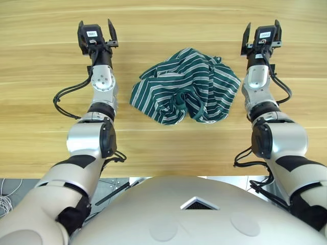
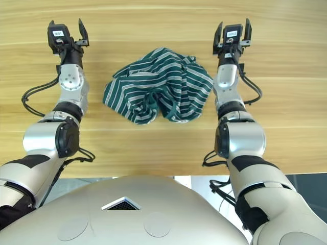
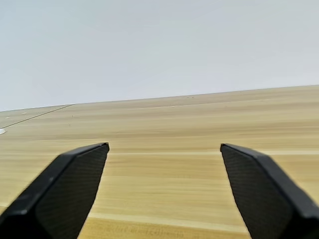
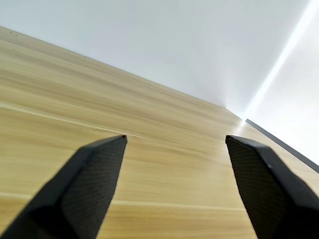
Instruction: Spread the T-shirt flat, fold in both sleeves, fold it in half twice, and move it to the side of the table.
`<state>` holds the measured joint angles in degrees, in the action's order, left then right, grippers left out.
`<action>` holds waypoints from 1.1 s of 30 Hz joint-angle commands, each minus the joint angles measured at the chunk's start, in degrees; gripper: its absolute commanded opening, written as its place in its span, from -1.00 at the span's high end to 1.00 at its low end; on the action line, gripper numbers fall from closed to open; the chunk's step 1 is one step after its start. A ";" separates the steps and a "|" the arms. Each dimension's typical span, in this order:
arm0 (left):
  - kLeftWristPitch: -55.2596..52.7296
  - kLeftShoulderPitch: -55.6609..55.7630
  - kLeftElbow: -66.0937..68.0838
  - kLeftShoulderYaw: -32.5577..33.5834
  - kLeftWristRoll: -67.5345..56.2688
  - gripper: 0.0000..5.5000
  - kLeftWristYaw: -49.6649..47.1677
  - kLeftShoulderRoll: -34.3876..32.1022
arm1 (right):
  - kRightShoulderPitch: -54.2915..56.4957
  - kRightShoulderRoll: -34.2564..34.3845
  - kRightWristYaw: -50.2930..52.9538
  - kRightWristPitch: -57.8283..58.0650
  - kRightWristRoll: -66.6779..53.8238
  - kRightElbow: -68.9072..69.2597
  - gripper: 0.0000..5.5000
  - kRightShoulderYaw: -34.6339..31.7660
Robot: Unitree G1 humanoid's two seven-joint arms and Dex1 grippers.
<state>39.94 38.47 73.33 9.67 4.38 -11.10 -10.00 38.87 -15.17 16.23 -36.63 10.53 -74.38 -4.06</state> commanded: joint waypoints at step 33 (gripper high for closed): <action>-11.63 -50.69 -72.45 -29.35 25.42 -0.51 35.38 -20.81 | -64.36 -26.54 -39.47 2.90 7.50 76.82 -0.34 9.68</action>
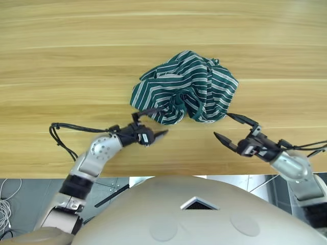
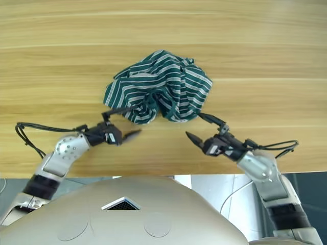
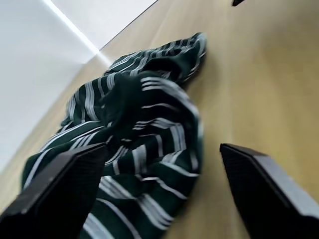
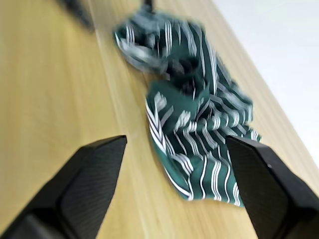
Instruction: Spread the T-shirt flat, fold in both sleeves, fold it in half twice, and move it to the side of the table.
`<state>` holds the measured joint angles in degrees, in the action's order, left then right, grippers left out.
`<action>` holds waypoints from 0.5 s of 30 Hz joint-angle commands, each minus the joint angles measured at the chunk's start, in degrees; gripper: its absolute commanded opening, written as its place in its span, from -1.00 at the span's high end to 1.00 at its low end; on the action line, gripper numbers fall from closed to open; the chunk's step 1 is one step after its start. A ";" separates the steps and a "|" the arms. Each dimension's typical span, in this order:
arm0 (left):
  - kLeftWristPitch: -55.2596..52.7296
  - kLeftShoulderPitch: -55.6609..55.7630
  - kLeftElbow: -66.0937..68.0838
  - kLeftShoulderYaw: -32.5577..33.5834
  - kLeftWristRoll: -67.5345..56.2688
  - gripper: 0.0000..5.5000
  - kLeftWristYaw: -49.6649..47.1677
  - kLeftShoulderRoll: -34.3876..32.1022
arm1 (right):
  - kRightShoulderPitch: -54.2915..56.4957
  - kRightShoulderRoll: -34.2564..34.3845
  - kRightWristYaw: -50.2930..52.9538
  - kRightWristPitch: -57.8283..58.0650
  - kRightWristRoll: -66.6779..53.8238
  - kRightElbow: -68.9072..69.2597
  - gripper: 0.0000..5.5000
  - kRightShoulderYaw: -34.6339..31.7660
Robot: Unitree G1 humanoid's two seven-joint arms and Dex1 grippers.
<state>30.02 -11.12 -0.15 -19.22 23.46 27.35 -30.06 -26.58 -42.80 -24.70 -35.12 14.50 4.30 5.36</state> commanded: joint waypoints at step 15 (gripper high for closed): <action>-2.86 -6.29 -8.08 0.26 3.37 -0.51 0.77 -7.78 | -0.21 0.73 1.92 1.83 4.68 -1.31 -0.34 -0.70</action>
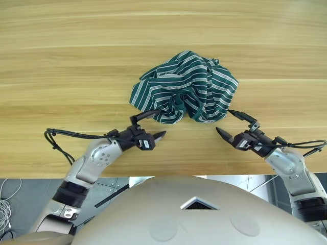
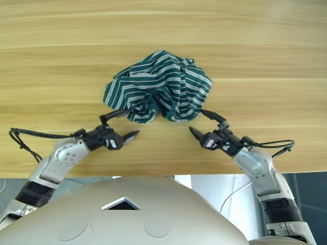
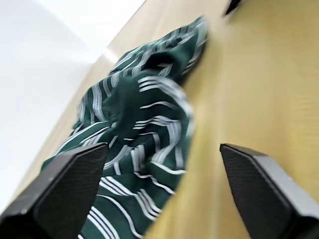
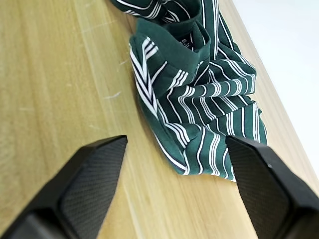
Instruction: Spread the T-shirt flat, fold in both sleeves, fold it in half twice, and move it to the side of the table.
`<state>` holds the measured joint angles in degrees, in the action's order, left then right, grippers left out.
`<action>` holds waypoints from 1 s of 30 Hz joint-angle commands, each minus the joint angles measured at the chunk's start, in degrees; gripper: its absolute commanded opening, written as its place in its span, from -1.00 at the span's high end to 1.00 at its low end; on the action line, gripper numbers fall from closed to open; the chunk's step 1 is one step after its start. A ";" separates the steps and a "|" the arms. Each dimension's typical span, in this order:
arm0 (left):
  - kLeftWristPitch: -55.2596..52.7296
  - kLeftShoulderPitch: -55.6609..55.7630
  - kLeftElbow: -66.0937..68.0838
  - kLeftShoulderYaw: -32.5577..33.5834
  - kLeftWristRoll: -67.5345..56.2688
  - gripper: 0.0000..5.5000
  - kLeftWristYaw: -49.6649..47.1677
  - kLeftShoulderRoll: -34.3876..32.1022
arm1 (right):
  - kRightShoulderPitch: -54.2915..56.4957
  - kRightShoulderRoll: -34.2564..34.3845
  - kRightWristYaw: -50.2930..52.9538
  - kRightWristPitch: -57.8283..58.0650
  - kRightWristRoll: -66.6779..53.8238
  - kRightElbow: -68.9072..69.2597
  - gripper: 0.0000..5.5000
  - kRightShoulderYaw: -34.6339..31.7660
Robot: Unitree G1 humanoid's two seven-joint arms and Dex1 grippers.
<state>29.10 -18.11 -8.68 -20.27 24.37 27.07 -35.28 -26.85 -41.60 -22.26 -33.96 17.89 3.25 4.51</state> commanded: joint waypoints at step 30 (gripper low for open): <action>-1.75 4.97 7.89 -4.49 7.38 -0.19 -3.80 -2.24 | 9.60 2.31 1.75 -0.21 5.04 -8.61 0.21 4.87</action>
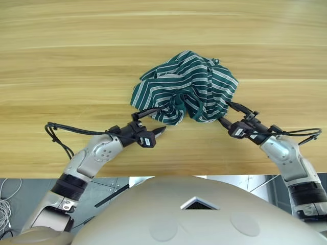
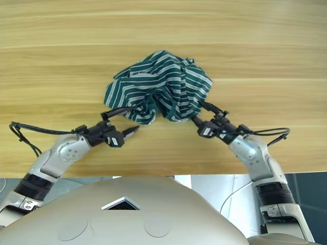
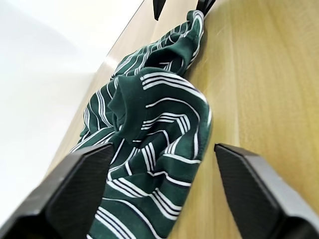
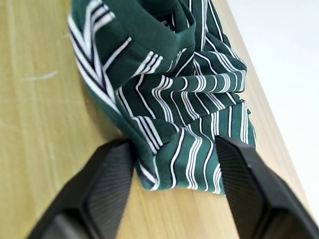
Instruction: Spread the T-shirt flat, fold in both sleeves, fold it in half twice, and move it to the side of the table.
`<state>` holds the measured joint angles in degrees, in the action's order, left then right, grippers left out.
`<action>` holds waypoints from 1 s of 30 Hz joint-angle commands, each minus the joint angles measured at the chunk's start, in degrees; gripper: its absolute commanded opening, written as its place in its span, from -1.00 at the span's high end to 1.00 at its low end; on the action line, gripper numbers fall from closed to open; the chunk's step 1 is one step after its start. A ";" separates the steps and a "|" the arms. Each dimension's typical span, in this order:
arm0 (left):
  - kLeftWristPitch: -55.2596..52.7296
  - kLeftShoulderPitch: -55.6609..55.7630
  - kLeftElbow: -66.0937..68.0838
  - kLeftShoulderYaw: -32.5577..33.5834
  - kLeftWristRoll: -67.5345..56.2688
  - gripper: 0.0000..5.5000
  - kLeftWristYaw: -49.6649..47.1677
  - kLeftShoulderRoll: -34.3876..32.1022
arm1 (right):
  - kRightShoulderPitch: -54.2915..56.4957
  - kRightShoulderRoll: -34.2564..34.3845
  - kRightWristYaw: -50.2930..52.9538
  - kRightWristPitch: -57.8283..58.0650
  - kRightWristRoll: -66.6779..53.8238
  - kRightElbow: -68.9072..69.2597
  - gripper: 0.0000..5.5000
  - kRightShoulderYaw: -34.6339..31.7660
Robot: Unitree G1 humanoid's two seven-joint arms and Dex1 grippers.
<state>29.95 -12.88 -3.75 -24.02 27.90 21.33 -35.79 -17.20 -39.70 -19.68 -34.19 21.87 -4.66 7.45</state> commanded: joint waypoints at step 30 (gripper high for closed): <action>-6.01 4.34 10.25 -5.59 10.94 0.42 2.76 -1.11 | -2.33 1.25 1.13 -0.93 0.74 0.95 1.00 2.48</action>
<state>28.57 -5.94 0.04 -26.68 34.59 20.32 -35.17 -19.48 -38.67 -18.70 -35.31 21.87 -4.25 9.68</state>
